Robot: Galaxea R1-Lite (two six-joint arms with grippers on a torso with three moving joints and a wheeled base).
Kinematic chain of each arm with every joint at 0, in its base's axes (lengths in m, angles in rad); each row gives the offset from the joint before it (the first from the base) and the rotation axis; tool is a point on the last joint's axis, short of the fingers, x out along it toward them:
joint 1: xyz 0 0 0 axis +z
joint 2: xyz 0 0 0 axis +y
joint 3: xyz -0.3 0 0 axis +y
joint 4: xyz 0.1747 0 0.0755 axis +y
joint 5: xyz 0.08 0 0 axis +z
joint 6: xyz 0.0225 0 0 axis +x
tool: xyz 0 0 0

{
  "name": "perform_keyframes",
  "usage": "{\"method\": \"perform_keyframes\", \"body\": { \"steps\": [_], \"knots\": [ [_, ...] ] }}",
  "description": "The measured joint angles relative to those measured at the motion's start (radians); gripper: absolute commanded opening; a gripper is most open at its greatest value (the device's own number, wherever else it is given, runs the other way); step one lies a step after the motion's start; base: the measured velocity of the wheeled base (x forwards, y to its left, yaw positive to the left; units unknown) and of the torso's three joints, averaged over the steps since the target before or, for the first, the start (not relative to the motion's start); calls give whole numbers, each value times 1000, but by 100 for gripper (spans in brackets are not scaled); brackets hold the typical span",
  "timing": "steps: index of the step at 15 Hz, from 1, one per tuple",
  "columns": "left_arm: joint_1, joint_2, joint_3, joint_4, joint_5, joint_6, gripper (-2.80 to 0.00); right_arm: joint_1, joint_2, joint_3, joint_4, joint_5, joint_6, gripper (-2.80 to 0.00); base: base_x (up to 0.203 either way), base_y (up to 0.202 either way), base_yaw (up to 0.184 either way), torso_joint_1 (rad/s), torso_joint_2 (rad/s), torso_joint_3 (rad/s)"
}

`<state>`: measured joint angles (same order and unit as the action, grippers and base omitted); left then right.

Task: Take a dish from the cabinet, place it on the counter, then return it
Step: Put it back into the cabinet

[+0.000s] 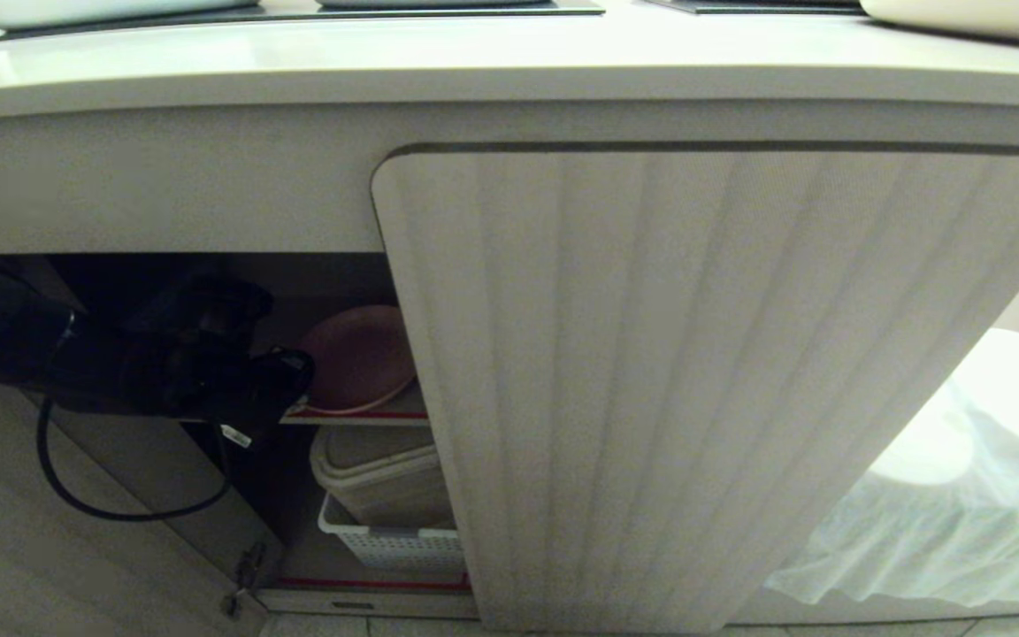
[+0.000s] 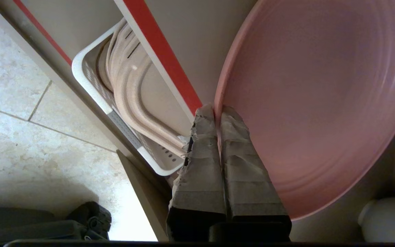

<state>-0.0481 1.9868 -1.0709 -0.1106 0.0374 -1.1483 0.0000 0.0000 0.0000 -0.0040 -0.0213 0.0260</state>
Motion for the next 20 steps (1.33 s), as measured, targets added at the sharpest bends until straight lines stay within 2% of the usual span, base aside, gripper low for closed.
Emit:
{"method": "perform_keyframes", "body": {
  "steps": [20],
  "knots": [
    [0,36,-15,4,-9,10,-280,0,0,0,0,0,0,-280,0,0,0,0,0,0]
  ]
}}
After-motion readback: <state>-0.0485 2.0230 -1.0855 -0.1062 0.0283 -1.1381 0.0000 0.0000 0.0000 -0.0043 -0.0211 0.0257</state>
